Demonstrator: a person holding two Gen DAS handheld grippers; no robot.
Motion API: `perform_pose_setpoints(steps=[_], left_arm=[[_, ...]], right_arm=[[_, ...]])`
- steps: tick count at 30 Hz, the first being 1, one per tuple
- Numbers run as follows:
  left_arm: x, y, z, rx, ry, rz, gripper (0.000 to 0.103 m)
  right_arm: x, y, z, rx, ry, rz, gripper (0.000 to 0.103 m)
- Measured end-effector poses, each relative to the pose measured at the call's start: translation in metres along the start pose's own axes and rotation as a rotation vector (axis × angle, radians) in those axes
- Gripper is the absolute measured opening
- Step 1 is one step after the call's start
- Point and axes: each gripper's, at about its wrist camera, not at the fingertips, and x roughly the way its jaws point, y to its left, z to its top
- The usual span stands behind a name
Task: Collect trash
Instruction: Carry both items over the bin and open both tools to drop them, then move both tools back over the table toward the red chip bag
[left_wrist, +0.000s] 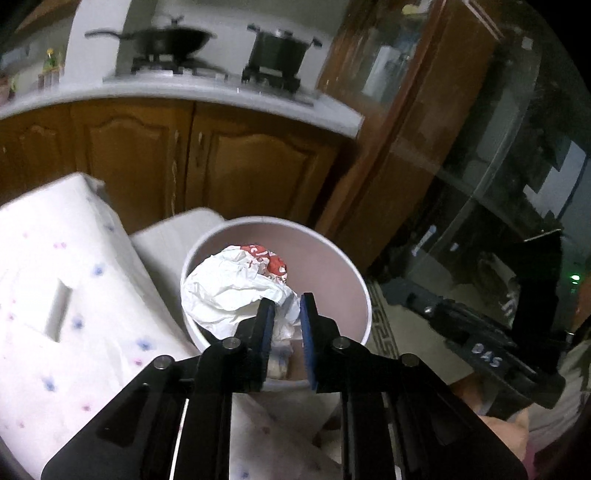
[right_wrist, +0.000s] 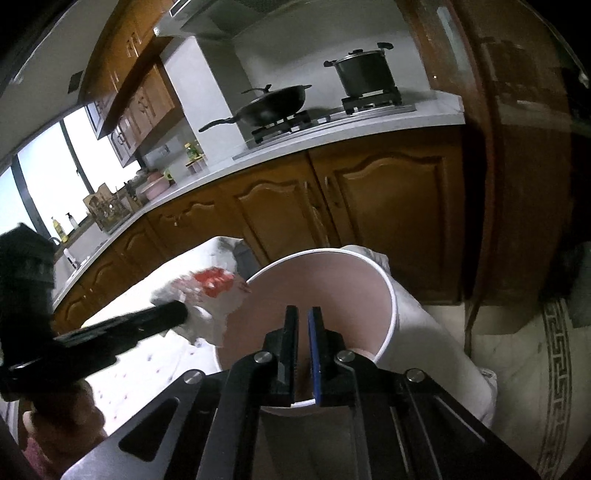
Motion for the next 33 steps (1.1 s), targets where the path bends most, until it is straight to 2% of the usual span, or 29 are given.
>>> perform_pose_setpoints(steps=[3, 6, 8, 10, 12, 14, 16, 19, 24, 33], left_arm=[[0.010, 0.002, -0.003, -0.014, 0.026, 0.016, 0.027], [0.011, 0.004, -0.003, -0.029, 0.031, 0.024, 0.042], [0.006, 0.005, -0.004, -0.032, 0.017, 0.028, 0.044], [0.000, 0.007, -0.006, -0.038, 0.006, 0.036, 0.050], [-0.011, 0.012, -0.010, -0.049, -0.012, 0.047, 0.051], [-0.021, 0.019, -0.015, -0.068, -0.026, 0.068, 0.053], [-0.032, 0.027, -0.021, -0.095, -0.043, 0.086, 0.058], [-0.048, 0.041, -0.030, -0.128, -0.060, 0.111, 0.059], [-0.082, 0.068, -0.050, -0.181, -0.096, 0.185, 0.068], [-0.126, 0.108, -0.078, -0.257, -0.135, 0.281, 0.075]], right_arm=[[0.000, -0.004, 0.000, 0.014, 0.000, -0.008, 0.010], [-0.002, -0.008, 0.001, 0.032, -0.006, -0.015, 0.010], [-0.002, -0.010, 0.001, 0.040, -0.008, -0.017, 0.011], [-0.003, -0.010, 0.001, 0.047, -0.007, -0.016, 0.011], [-0.003, -0.008, 0.000, 0.049, -0.006, -0.011, 0.013], [-0.003, -0.004, 0.000, 0.051, -0.002, 0.005, 0.021], [-0.003, 0.004, -0.001, 0.042, -0.006, 0.016, 0.041], [-0.002, 0.019, -0.005, 0.024, -0.005, 0.047, 0.059], [0.008, 0.044, -0.012, 0.001, 0.023, 0.099, 0.073], [0.022, 0.086, -0.022, -0.042, 0.063, 0.177, 0.082]])
